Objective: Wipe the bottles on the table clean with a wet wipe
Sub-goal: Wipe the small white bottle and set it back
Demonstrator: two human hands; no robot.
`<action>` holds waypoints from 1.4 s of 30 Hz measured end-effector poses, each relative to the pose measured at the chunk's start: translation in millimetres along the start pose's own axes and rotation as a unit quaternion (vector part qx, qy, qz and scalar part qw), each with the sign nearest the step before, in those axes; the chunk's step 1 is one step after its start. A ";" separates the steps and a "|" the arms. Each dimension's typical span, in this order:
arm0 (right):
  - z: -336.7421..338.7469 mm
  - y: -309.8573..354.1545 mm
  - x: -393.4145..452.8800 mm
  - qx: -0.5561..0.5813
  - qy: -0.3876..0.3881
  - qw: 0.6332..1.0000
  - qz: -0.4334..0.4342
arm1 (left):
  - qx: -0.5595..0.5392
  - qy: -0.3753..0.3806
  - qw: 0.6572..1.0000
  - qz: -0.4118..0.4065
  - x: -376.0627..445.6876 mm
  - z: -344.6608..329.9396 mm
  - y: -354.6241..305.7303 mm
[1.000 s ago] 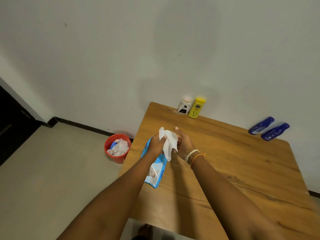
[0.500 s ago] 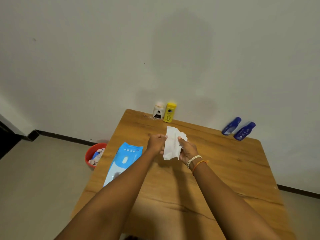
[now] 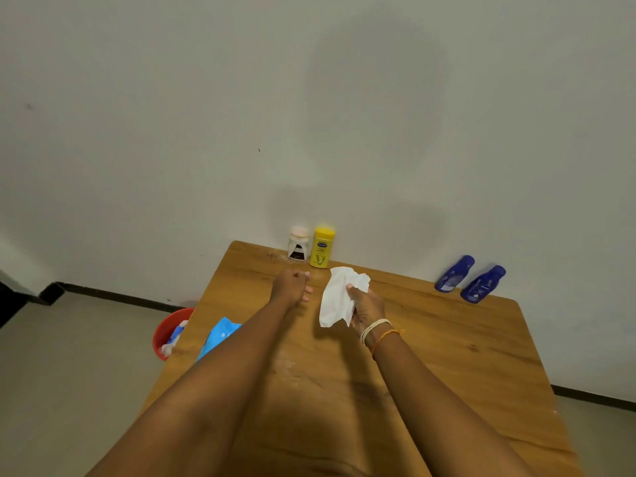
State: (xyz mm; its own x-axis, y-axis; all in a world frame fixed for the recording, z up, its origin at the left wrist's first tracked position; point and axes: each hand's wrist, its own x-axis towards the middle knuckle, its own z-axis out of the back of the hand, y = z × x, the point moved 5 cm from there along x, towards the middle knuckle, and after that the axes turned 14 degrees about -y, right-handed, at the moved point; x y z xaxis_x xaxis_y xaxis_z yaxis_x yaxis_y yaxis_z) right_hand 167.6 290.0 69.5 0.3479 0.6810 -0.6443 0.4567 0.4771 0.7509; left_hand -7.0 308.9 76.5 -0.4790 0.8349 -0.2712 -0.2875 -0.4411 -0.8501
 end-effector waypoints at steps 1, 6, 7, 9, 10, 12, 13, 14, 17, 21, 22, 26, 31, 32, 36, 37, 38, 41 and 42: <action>-8.0 -1.6 8.4 -0.005 -0.003 1.000 0.004 | -0.002 -0.006 1.000 0.003 11.4 -2.1 -0.4; -38.1 -22.5 53.4 -0.024 -0.025 0.999 0.007 | 0.024 -0.047 0.999 0.012 82.8 -16.8 9.8; -41.6 -26.7 60.7 -0.028 -0.031 0.999 0.006 | 0.029 -0.052 0.998 0.015 96.6 -21.7 11.5; -46.0 -37.2 72.9 -0.032 -0.044 0.999 0.002 | 0.032 -0.062 0.997 0.026 118.1 -29.8 11.3; -48.0 -43.0 78.2 -0.032 -0.047 0.998 -0.002 | 0.029 -0.067 0.997 0.032 126.3 -33.1 10.0; -51.9 -52.6 86.2 -0.032 -0.047 0.998 -0.012 | 0.021 -0.074 0.996 0.035 142.5 -42.8 9.6; -53.9 -56.6 90.6 -0.033 -0.047 0.998 -0.018 | 0.019 -0.074 0.996 0.035 151.0 -47.9 10.1; -56.2 -60.4 95.4 -0.032 -0.046 0.998 -0.023 | 0.021 -0.073 0.997 0.033 160.3 -52.8 12.3; -59.8 -65.6 105.1 -0.038 -0.051 0.998 -0.030 | 0.042 -0.083 0.995 0.026 178.3 -62.3 17.4; -59.0 -65.1 110.5 -0.029 -0.059 0.997 -0.042 | 0.070 -0.074 0.995 -0.009 187.3 -65.8 19.1; -58.5 -65.2 111.8 -0.024 -0.060 0.997 -0.048 | 0.071 -0.072 0.995 -0.025 188.3 -66.3 19.2; -59.5 -65.3 109.0 -0.017 -0.064 0.996 -0.053 | 0.049 -0.097 0.992 -0.060 182.7 -58.9 19.9; -59.5 -53.9 85.1 -0.005 -0.055 0.997 -0.045 | -0.038 -0.133 0.990 -0.019 154.2 -39.1 24.0; -57.8 -50.1 79.2 0.000 -0.055 0.998 -0.043 | -0.047 -0.127 0.991 -0.016 146.7 -37.3 24.0; -44.5 -34.0 51.6 0.052 -0.037 0.997 -0.042 | -0.100 -0.040 0.993 0.051 110.1 -37.2 22.8; -37.8 -30.1 44.6 0.071 -0.031 0.996 -0.039 | -0.117 0.000 0.991 0.065 97.5 -39.5 19.7; -29.6 -26.5 37.7 0.087 -0.028 0.995 -0.036 | -0.125 0.040 0.989 0.069 83.6 -42.4 15.6; 0.5 -16.3 17.1 0.131 -0.020 0.991 -0.037 | -0.151 0.121 0.979 0.066 33.6 -49.6 -4.9; 10.5 -10.9 8.9 0.142 -0.017 0.989 -0.032 | -0.166 0.134 0.974 0.074 17.5 -52.1 -10.3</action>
State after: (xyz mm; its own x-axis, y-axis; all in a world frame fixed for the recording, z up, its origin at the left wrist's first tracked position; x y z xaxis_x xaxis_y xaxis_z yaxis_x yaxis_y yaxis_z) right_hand 174.3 285.1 54.0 0.3354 0.6329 -0.6978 0.6889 0.3404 0.6399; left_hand 30.8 345.2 57.0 -0.2477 0.8458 -0.4724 0.0738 -0.4698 -0.8797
